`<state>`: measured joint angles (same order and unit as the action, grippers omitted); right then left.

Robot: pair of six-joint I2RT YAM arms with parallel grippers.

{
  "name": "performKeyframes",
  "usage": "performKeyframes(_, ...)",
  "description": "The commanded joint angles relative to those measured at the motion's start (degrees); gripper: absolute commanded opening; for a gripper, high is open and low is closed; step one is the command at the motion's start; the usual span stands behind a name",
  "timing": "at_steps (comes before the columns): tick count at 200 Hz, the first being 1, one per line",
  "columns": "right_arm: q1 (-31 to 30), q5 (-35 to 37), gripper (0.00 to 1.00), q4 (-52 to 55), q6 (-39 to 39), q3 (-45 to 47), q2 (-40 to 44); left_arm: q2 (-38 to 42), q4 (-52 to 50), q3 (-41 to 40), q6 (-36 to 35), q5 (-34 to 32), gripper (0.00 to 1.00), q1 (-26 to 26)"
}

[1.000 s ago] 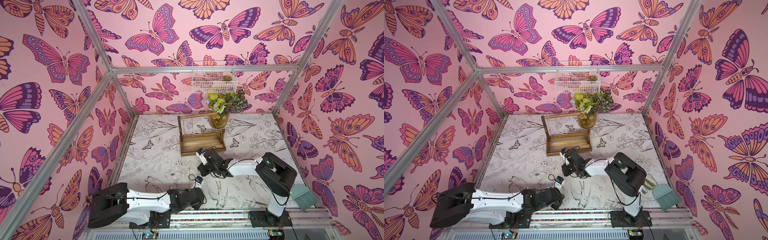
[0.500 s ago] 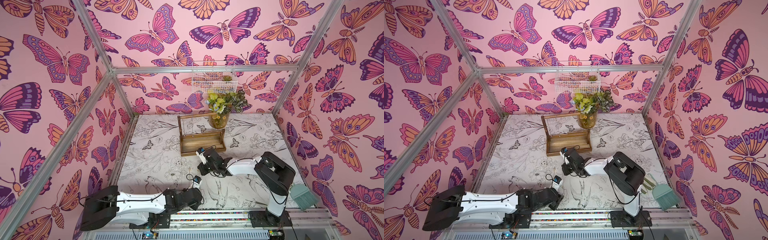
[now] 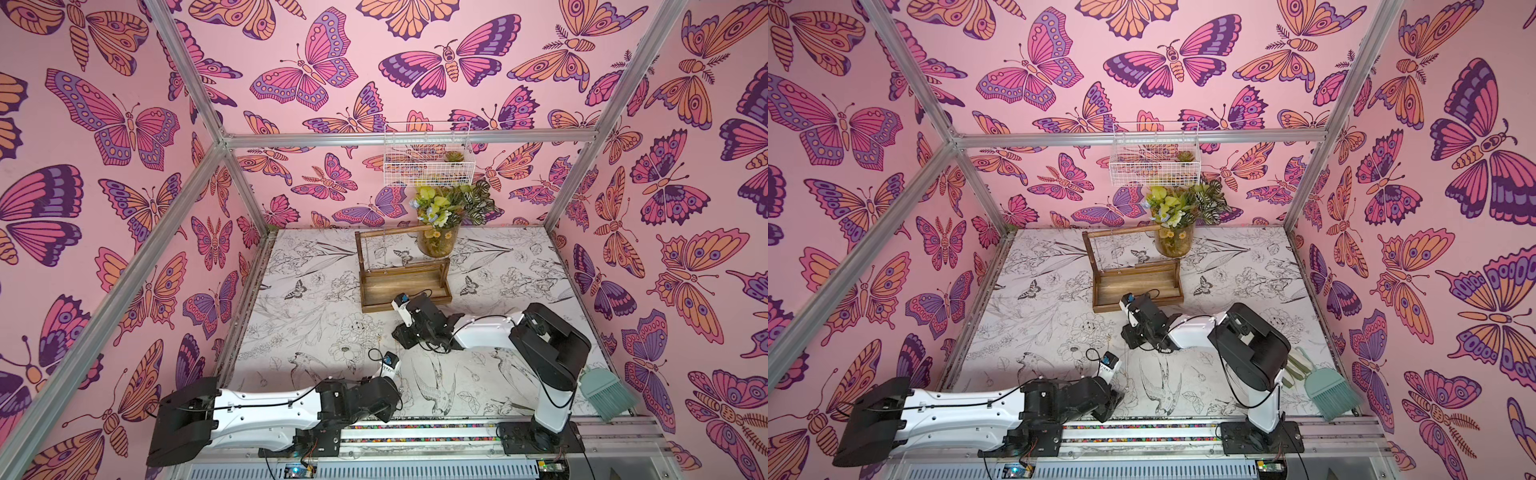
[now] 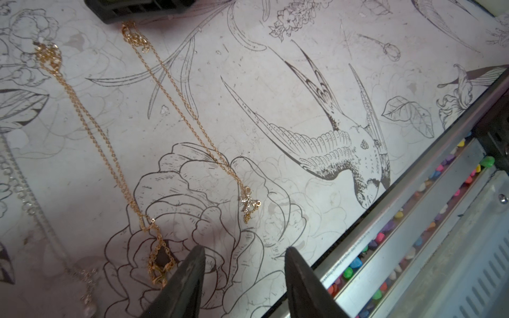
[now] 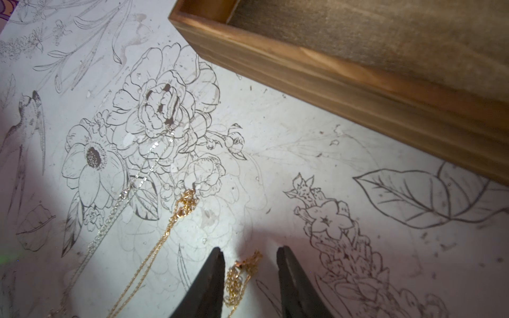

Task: Take the necklace off the jewelry display stand
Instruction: Place the necklace at the center of the board.

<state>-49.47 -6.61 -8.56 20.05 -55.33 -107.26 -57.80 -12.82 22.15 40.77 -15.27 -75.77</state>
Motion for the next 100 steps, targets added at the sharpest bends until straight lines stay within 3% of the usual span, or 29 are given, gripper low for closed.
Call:
performKeyframes(1,0.4,1.8,0.38,2.8,-0.6,-1.6,1.5,1.5,-3.8,0.8,-1.6,-1.8,0.52,-0.3)
performKeyframes(37,0.7,3.5,0.39,6.3,-0.7,-1.8,6.0,5.0,-8.0,2.4,-2.1,-5.1,0.58,-0.3)
performKeyframes(74,1.3,5.2,0.58,10.3,0.1,-1.8,12.5,9.7,-13.7,4.1,-2.7,-10.0,0.70,1.2)
performKeyframes(100,2.4,5.8,0.68,14.4,0.0,-3.2,16.0,13.1,-16.9,6.2,-5.6,-9.5,0.78,5.8)
